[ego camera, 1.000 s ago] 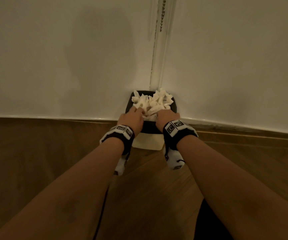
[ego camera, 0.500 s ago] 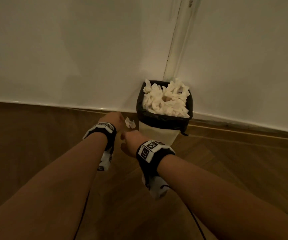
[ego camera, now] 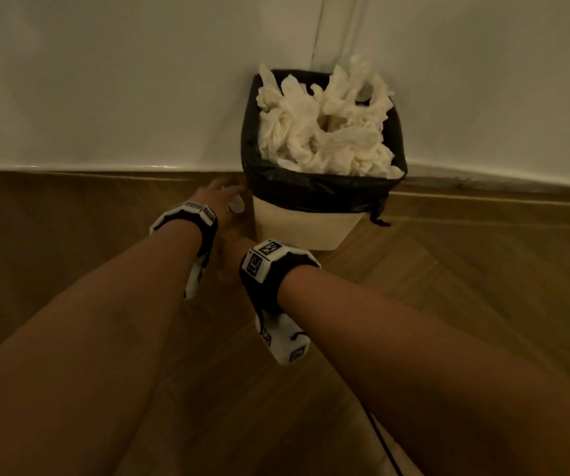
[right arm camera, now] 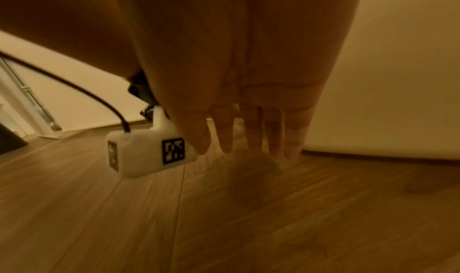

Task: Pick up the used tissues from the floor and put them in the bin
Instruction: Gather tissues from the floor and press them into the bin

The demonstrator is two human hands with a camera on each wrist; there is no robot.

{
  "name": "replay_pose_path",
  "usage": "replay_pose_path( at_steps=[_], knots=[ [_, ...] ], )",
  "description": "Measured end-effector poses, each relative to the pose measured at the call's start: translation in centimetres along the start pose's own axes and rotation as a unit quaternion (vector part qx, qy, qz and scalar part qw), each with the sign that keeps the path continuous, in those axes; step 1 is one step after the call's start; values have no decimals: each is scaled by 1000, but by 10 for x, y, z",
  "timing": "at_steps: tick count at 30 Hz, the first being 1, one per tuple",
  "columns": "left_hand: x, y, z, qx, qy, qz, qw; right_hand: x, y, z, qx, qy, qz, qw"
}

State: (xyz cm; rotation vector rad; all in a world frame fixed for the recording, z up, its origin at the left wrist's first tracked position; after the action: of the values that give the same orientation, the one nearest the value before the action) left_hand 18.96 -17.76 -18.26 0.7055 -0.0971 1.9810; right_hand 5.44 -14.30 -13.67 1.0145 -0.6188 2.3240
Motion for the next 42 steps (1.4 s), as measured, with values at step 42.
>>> replay_pose_path(
  at_steps=[42],
  knots=[
    [212,165,129,55,213,-22,975,232,131,48,-123,298,-34,946]
  ],
)
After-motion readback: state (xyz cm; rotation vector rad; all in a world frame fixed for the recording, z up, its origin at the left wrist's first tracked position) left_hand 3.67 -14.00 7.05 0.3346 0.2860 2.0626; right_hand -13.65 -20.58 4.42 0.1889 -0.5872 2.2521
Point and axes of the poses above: each hand's wrist, its own x-axis away from the middle knuckle, its own z-axis out of the back of the hand, y = z × x, the point moved 3 cm from there along -x, towards the middle knuckle, and after that the axes turned 10 degrees about -y, right-handed, at the moved point
